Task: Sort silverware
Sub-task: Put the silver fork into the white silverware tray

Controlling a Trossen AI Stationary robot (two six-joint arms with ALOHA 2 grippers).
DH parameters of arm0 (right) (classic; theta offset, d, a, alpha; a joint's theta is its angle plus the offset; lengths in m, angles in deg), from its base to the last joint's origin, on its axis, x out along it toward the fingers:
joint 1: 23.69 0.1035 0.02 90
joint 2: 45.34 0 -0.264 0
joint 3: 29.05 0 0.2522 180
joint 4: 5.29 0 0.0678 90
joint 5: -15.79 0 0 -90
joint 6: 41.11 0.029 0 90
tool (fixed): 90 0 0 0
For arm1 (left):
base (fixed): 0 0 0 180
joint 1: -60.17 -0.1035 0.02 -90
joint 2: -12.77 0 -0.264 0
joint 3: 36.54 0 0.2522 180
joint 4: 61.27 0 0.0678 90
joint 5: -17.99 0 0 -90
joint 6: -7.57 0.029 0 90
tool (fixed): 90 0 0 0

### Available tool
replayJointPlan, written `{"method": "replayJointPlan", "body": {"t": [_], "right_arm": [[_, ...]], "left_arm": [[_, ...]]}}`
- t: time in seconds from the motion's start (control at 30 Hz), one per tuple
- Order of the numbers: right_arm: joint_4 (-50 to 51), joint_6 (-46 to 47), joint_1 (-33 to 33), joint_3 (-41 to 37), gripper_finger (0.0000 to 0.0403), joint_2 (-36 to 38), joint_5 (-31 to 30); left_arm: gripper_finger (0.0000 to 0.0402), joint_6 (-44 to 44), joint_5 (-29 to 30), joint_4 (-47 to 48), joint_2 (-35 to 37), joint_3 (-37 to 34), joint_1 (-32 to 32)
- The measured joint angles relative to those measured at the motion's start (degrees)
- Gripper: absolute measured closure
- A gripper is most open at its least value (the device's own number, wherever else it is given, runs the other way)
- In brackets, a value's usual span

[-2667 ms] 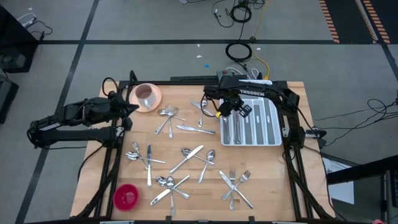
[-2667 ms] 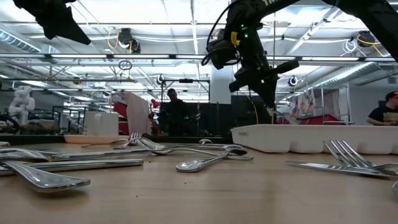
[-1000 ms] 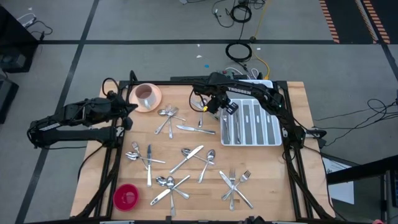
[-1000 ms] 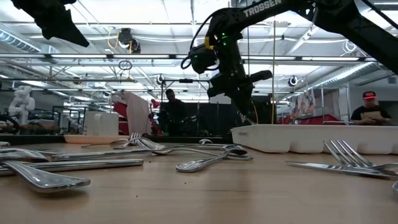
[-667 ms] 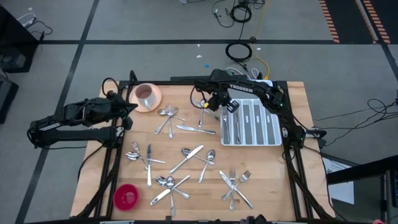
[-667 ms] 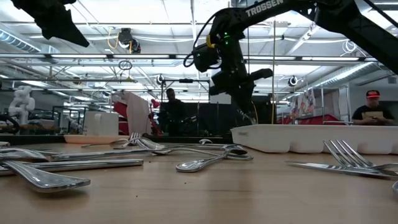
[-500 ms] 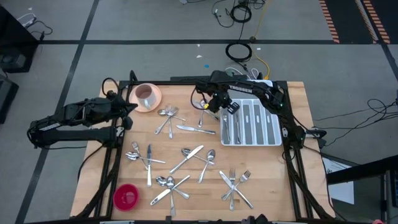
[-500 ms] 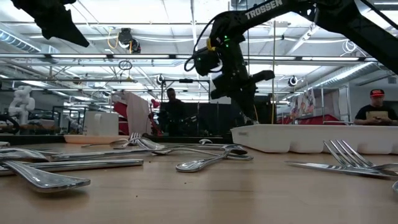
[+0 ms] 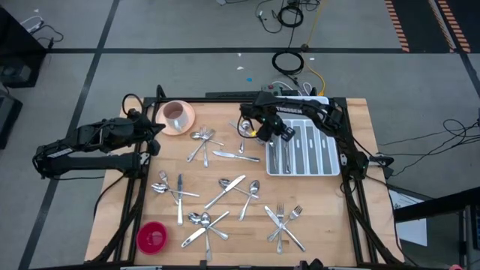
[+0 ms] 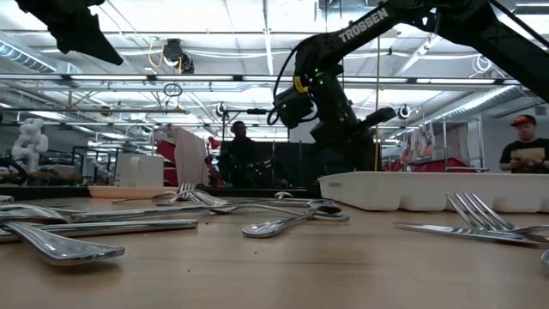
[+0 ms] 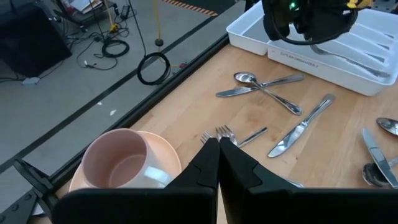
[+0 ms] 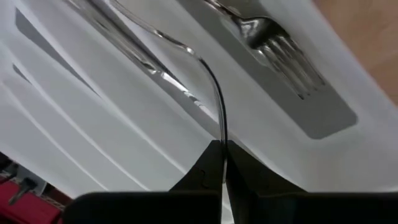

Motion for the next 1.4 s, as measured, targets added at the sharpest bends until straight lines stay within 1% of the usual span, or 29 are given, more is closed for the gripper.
{"method": "replayJointPlan", "body": {"t": [0.33,0.53,1.1,1.2,1.4], "right_arm": [[-0.4,-3.0,0.5,-0.1,0.0403,0.0,-0.4],[-3.4,-3.1,1.9,-0.2,0.0403,0.0,-2.5],[-6.4,-3.0,2.3,-0.2,0.0402,0.0,-3.0],[-6.6,-2.9,2.3,-0.2,0.0396,0.0,-3.0],[-7.2,-2.7,2.3,-0.2,0.0369,0.0,-3.0]], "left_arm": [[0.0395,0.0,0.0,0.0,0.0,0.0,0.0],[0.0395,0.0,0.0,0.0,0.0,0.0,0.0],[0.0395,-0.2,0.0,0.0,0.0,0.0,0.0],[0.0395,-0.2,0.0,0.0,0.0,0.0,0.0],[0.0395,-0.2,0.0,0.0,0.0,0.0,0.0]]}}
